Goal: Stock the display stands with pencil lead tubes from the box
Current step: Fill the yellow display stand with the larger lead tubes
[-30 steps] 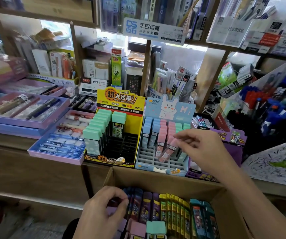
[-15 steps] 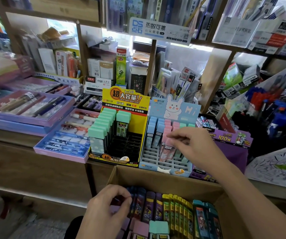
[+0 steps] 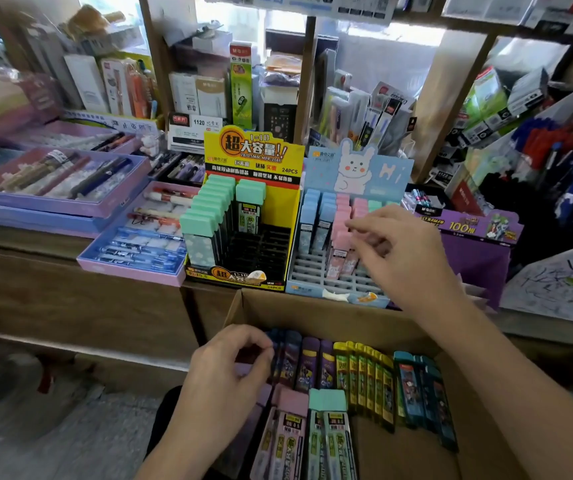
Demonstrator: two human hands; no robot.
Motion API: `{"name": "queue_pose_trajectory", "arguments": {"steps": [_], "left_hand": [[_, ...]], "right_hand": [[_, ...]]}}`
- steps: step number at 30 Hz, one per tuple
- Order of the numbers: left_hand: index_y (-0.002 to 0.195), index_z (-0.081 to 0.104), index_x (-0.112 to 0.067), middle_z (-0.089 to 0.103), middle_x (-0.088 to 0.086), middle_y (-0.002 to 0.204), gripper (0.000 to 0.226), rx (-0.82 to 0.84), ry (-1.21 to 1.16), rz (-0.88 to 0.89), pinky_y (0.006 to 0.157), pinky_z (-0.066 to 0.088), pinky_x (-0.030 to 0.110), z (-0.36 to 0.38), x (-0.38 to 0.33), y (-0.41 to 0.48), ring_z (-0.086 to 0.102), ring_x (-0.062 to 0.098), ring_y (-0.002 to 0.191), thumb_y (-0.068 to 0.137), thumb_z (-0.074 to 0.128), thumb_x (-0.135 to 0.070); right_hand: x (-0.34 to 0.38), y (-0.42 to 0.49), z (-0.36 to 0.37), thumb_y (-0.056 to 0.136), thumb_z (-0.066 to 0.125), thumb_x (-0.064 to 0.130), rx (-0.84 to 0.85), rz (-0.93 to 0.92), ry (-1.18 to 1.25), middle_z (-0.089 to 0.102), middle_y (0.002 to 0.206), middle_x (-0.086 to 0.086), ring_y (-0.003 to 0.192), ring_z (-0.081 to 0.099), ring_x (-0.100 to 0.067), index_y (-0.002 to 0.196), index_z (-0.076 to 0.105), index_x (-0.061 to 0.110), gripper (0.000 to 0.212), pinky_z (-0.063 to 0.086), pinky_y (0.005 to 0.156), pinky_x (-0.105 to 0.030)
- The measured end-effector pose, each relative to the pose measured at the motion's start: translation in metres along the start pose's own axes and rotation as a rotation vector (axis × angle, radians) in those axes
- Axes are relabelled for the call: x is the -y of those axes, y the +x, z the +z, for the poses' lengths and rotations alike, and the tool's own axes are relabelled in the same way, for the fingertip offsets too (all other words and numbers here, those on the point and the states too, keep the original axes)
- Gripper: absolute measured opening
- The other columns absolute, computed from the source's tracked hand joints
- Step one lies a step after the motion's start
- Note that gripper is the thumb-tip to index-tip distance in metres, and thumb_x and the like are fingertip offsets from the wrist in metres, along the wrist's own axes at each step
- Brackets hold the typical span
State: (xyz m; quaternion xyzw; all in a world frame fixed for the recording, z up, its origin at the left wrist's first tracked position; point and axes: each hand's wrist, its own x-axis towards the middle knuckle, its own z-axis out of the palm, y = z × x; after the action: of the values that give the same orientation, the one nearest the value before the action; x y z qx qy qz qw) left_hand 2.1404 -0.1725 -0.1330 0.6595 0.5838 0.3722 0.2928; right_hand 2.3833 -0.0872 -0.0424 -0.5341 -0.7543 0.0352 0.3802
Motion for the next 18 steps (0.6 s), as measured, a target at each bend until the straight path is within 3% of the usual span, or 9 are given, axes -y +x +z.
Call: {"name": "queue_pose_trajectory", "arguments": {"steps": [3, 8, 10, 13, 16, 18], "left_hand": [[0.086, 0.069, -0.036, 0.069, -0.018, 0.091, 0.025, 0.049, 0.003, 0.002, 0.065, 0.048, 0.006, 0.003, -0.004, -0.004, 0.065, -0.003, 0.089, 0.087, 0.076, -0.012], [0.103, 0.064, -0.039, 0.065, -0.022, 0.099, 0.013, 0.351, 0.209, -0.103, 0.079, 0.053, 0.015, 0.010, -0.007, -0.017, 0.062, -0.004, 0.091, 0.091, 0.069, -0.039], [0.105, 0.058, -0.041, 0.064, -0.017, 0.100, 0.021, 0.487, 0.294, -0.201, 0.084, 0.054, 0.025, 0.012, -0.006, -0.025, 0.062, 0.002, 0.092, 0.089, 0.064, -0.052], [0.103, 0.055, -0.045, 0.064, -0.016, 0.106, 0.023, 0.605, 0.362, -0.315, 0.092, 0.053, 0.028, 0.017, -0.008, -0.036, 0.062, 0.006, 0.099, 0.086, 0.063, -0.057], [0.121, 0.054, -0.042, 0.064, -0.017, 0.114, 0.040, 0.617, 0.413, -0.357, 0.098, 0.052, 0.028, 0.023, -0.008, -0.042, 0.063, 0.008, 0.107, 0.086, 0.064, -0.056], [0.126, 0.052, -0.042, 0.065, -0.017, 0.116, 0.044, 0.600, 0.411, -0.372, 0.099, 0.051, 0.026, 0.026, -0.008, -0.043, 0.063, 0.007, 0.109, 0.086, 0.065, -0.055]], "right_hand": [[0.006, -0.033, -0.002, 0.090, 0.075, 0.006, 0.050, 0.173, 0.152, 0.067, 0.082, 0.016, 0.074, 0.065, -0.005, 0.102, 0.080, 0.018, 0.018, 0.056, 0.068, -0.016], [0.007, -0.099, 0.008, 0.092, 0.074, 0.017, 0.354, 0.442, 0.123, 0.068, 0.077, 0.019, 0.081, 0.062, 0.012, 0.093, 0.078, 0.029, 0.013, 0.047, 0.067, -0.006], [0.007, -0.119, 0.012, 0.094, 0.071, 0.023, 0.487, 0.526, 0.028, 0.069, 0.081, 0.020, 0.082, 0.064, 0.009, 0.095, 0.078, 0.029, 0.010, 0.047, 0.065, -0.007], [0.010, -0.142, 0.016, 0.097, 0.067, 0.034, 0.727, 0.672, -0.060, 0.071, 0.086, 0.012, 0.080, 0.068, -0.002, 0.095, 0.076, 0.025, 0.013, 0.056, 0.070, -0.018], [0.012, -0.156, 0.019, 0.096, 0.067, 0.039, 0.909, 0.771, -0.072, 0.067, 0.087, 0.010, 0.078, 0.067, -0.005, 0.092, 0.065, 0.028, 0.013, 0.052, 0.061, -0.019], [0.012, -0.162, 0.021, 0.096, 0.067, 0.042, 0.971, 0.826, -0.049, 0.062, 0.099, 0.014, 0.086, 0.063, -0.002, 0.103, 0.060, 0.029, 0.016, 0.047, 0.062, -0.018]]}}
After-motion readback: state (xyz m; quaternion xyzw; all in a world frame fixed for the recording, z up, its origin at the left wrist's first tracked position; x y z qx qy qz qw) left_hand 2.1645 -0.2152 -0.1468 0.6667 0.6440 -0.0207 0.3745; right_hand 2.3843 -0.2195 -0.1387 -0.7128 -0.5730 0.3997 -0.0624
